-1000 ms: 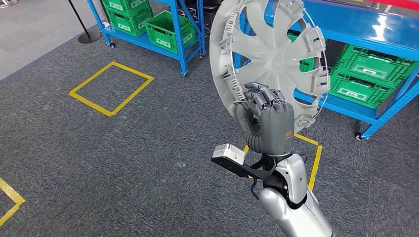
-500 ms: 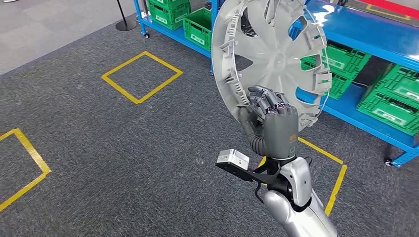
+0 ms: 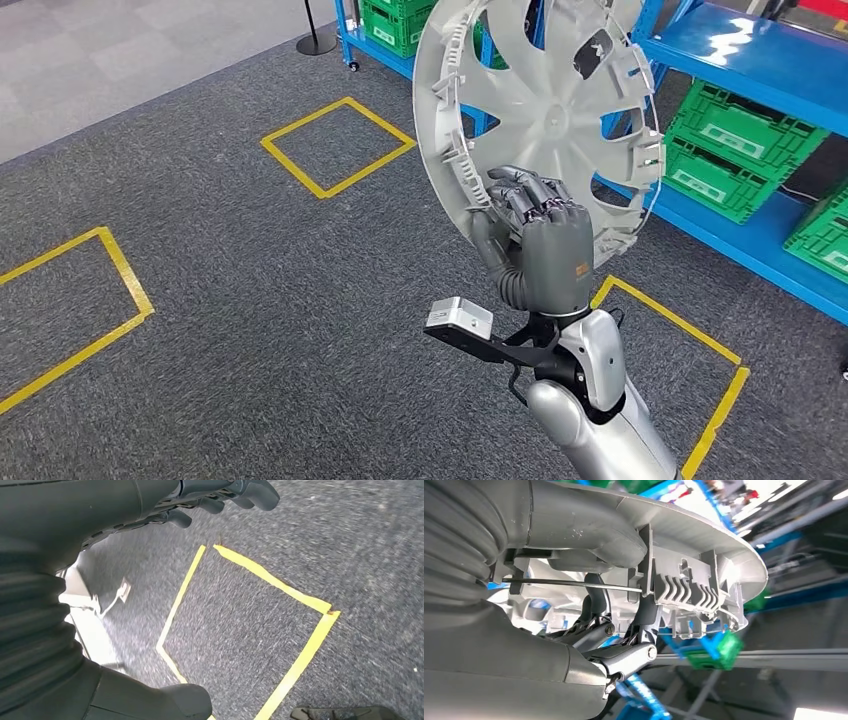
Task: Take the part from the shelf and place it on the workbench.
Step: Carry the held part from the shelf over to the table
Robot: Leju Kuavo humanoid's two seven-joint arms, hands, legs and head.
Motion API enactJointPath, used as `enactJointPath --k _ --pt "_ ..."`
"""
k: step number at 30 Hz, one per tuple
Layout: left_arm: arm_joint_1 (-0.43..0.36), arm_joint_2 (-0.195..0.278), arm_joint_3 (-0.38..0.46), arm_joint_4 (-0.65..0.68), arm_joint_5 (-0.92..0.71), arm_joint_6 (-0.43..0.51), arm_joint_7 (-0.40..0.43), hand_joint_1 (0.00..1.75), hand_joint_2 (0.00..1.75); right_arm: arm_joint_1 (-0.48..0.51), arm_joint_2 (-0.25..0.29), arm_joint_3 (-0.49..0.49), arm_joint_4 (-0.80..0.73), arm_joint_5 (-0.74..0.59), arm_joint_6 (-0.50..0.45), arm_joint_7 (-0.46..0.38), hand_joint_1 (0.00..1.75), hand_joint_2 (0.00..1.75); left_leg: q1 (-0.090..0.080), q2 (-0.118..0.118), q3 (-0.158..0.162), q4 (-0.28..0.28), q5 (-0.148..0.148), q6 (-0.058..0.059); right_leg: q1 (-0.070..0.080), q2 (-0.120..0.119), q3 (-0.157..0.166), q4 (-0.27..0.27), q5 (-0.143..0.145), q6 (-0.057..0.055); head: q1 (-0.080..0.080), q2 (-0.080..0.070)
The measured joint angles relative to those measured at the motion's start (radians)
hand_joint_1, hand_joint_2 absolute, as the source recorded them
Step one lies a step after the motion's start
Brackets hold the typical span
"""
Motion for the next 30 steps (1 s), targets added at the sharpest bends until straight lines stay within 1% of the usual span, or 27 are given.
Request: enactJointPath --k 1,2,3,5,6,7,8,9,10,11,12,13,14,16,17,18,20,21,22,23,24,25,26,27,28,29,30 --pt "-0.001 -0.002 0.002 0.000 0.003 0.004 0.000 0.00 1.75 -0.012 0.001 0.000 0.004 -0.009 -0.001 -0.007 1.75 1.75 -0.002 0.018 0.031 -0.059 0.020 0.006 0.003 -0.008 0.000 0.002 -0.002 0.005 0.000 0.000" --pt "-0.001 -0.004 0.003 0.000 0.004 0.006 -0.001 0.00 1.75 -0.024 0.002 0.000 0.009 -0.015 -0.004 -0.013 1.75 1.75 -0.005 0.031 0.048 -0.094 0.029 0.013 0.006 -0.015 0.001 0.003 -0.004 0.010 0.001 0.000" --pt "-0.001 -0.006 0.003 0.000 0.004 0.006 -0.001 0.00 1.75 -0.033 0.002 0.000 0.014 -0.020 -0.008 -0.016 1.75 1.75 -0.007 0.033 0.051 -0.104 0.029 0.021 0.009 -0.022 0.001 0.003 -0.005 0.016 0.002 0.000" --pt "0.001 -0.008 0.003 0.000 -0.001 0.006 0.000 0.00 1.75 -0.041 0.002 0.000 0.022 -0.026 -0.018 -0.018 1.75 1.75 -0.008 0.011 0.048 -0.105 0.034 0.036 0.009 -0.035 0.004 0.003 -0.007 0.029 0.004 0.000" --pt "0.001 -0.010 0.003 0.000 -0.006 0.006 0.001 0.00 1.75 -0.042 0.002 0.000 0.025 -0.028 -0.024 -0.018 1.75 1.75 -0.007 0.000 0.048 -0.107 0.037 0.043 0.006 -0.027 0.003 0.009 -0.014 0.036 0.005 0.000" --pt "-0.001 -0.012 0.003 0.000 -0.014 0.004 0.002 0.00 1.75 -0.041 0.001 0.000 0.028 -0.029 -0.031 -0.015 1.75 1.75 -0.005 -0.010 0.048 -0.109 0.040 0.050 0.003 -0.007 -0.006 0.034 -0.031 0.041 0.006 0.000" --pt "-0.004 -0.013 0.002 0.000 -0.022 0.002 0.003 0.00 1.75 -0.038 -0.001 0.000 0.029 -0.030 -0.040 -0.012 1.75 1.75 -0.004 -0.020 0.048 -0.111 0.042 0.057 0.000 0.018 -0.026 0.078 -0.056 0.045 0.007 0.000" --pt "-0.008 -0.014 0.002 0.000 -0.031 -0.001 0.005 0.00 1.75 -0.033 -0.005 0.000 0.031 -0.029 -0.050 -0.008 1.75 1.75 -0.005 -0.030 0.047 -0.111 0.043 0.061 -0.001 0.043 -0.057 0.141 -0.087 0.046 0.008 0.000" --pt "-0.013 -0.014 0.001 0.000 -0.039 -0.004 0.007 0.00 1.75 -0.025 -0.010 -0.001 0.032 -0.029 -0.060 -0.004 1.75 1.75 -0.006 -0.042 0.046 -0.110 0.043 0.065 -0.001 0.057 -0.093 0.211 -0.116 0.047 0.009 0.000" --pt "-0.016 -0.014 0.000 0.000 -0.044 -0.006 0.009 0.00 1.75 -0.017 -0.016 -0.003 0.033 -0.028 -0.068 -0.001 1.75 1.75 -0.007 -0.055 0.045 -0.110 0.043 0.066 -0.001 0.063 -0.122 0.263 -0.130 0.047 0.009 0.000" --pt "-0.019 -0.014 0.000 -0.001 -0.049 -0.008 0.012 0.00 1.75 -0.011 -0.021 -0.005 0.034 -0.027 -0.074 0.001 1.75 1.75 -0.008 -0.068 0.044 -0.108 0.043 0.066 -0.001 0.066 -0.137 0.285 -0.127 0.046 0.010 0.000" --pt "-0.020 -0.014 -0.001 -0.001 -0.051 -0.010 0.014 0.00 1.75 -0.006 -0.024 -0.007 0.035 -0.027 -0.077 0.003 1.75 1.75 -0.009 -0.080 0.044 -0.106 0.043 0.066 -0.001 0.068 -0.133 0.267 -0.104 0.044 0.010 0.000" --pt "-0.020 -0.014 -0.001 -0.001 -0.053 -0.012 0.015 0.00 1.75 -0.004 -0.027 -0.008 0.035 -0.027 -0.079 0.004 1.75 1.75 -0.009 -0.092 0.044 -0.104 0.043 0.065 -0.001 0.073 -0.111 0.214 -0.069 0.040 0.010 0.000" --pt "-0.022 -0.016 -0.001 -0.001 -0.055 -0.013 0.016 0.00 1.75 -0.002 -0.029 -0.009 0.035 -0.027 -0.080 0.005 1.75 1.75 -0.010 -0.111 0.043 -0.101 0.043 0.060 -0.001 0.102 -0.051 0.079 -0.011 0.034 0.010 0.000" --pt "-0.023 -0.016 -0.001 -0.001 -0.055 -0.013 0.016 0.00 1.75 -0.002 -0.030 -0.010 0.035 -0.027 -0.081 0.006 1.75 1.75 -0.010 -0.119 0.041 -0.100 0.043 0.055 0.000 0.113 -0.032 0.037 0.002 0.032 0.010 0.000" --pt "-0.024 -0.017 -0.001 -0.001 -0.055 -0.013 0.016 0.00 1.75 -0.001 -0.030 -0.010 0.035 -0.027 -0.082 0.006 1.75 1.75 -0.009 -0.126 0.038 -0.101 0.044 0.048 0.002 0.118 -0.024 0.017 0.005 0.029 0.011 0.000" --pt "-0.023 -0.016 -0.001 -0.001 -0.055 -0.013 0.016 0.00 1.75 -0.001 -0.031 -0.011 0.035 -0.027 -0.082 0.005 1.75 1.75 -0.008 -0.137 0.035 -0.106 0.048 0.034 0.004 0.103 -0.023 0.012 0.010 0.020 0.010 0.000" --pt "-0.023 -0.016 -0.001 -0.001 -0.055 -0.013 0.016 0.00 1.75 -0.001 -0.031 -0.011 0.035 -0.026 -0.082 0.006 1.75 1.75 -0.009 -0.127 0.032 -0.102 0.045 0.029 0.003 0.095 -0.021 0.007 0.013 0.013 0.010 0.000" --pt "-0.023 -0.016 -0.002 -0.001 -0.055 -0.013 0.016 0.00 1.75 -0.001 -0.030 -0.011 0.035 -0.026 -0.082 0.006 1.75 1.75 -0.010 -0.108 0.024 -0.085 0.034 0.025 0.001 0.086 -0.018 0.002 0.016 0.006 0.008 0.000" --pt "-0.024 -0.016 -0.002 -0.001 -0.055 -0.013 0.016 0.00 1.75 -0.001 -0.030 -0.011 0.035 -0.026 -0.083 0.006 1.75 1.75 -0.010 -0.085 0.007 -0.049 0.011 0.021 -0.001 0.076 -0.015 -0.002 0.017 0.000 0.007 0.000" --pt "-0.026 -0.016 -0.002 -0.001 -0.056 -0.013 0.016 0.00 1.75 0.000 -0.031 -0.012 0.035 -0.026 -0.083 0.006 1.75 1.75 -0.009 -0.061 -0.020 0.009 -0.020 0.017 0.000 0.066 -0.014 -0.003 0.017 -0.004 0.005 0.000" --pt "-0.027 -0.017 -0.002 -0.001 -0.057 -0.013 0.016 0.00 1.75 0.000 -0.031 -0.012 0.035 -0.025 -0.084 0.007 1.75 1.75 -0.007 -0.048 -0.052 0.077 -0.053 0.012 0.001 0.055 -0.014 -0.002 0.016 -0.007 0.004 0.000" --pt "-0.028 -0.017 -0.003 -0.001 -0.060 -0.014 0.017 0.00 1.75 0.002 -0.031 -0.012 0.035 -0.023 -0.084 0.008 1.75 1.75 -0.005 -0.043 -0.079 0.137 -0.076 0.008 0.002 0.044 -0.014 -0.002 0.015 -0.008 0.004 0.000" --pt "-0.029 -0.016 -0.004 -0.001 -0.063 -0.016 0.019 0.00 1.75 0.005 -0.031 -0.012 0.035 -0.020 -0.086 0.010 1.75 1.75 -0.003 -0.040 -0.094 0.169 -0.082 0.005 0.002 0.034 -0.013 -0.002 0.014 -0.007 0.004 0.000" --pt "-0.029 -0.016 -0.006 -0.001 -0.068 -0.018 0.022 0.00 1.75 0.008 -0.031 -0.013 0.035 -0.016 -0.088 0.013 1.75 1.75 -0.001 -0.038 -0.088 0.162 -0.070 0.003 0.002 0.024 -0.012 -0.002 0.013 -0.006 0.004 0.000" --pt "-0.030 -0.015 -0.009 -0.001 -0.072 -0.021 0.025 0.00 1.75 0.013 -0.031 -0.013 0.034 -0.012 -0.090 0.015 1.75 1.75 0.001 -0.032 -0.063 0.116 -0.042 0.001 0.001 0.015 -0.011 -0.001 0.012 -0.004 0.004 0.000" --pt "-0.033 -0.014 -0.013 -0.002 -0.074 -0.022 0.026 0.00 1.75 0.016 -0.031 -0.013 0.032 -0.010 -0.091 0.016 1.75 1.75 0.002 -0.016 -0.024 0.044 -0.010 0.001 0.001 0.005 -0.009 0.000 0.009 0.000 0.004 0.000"
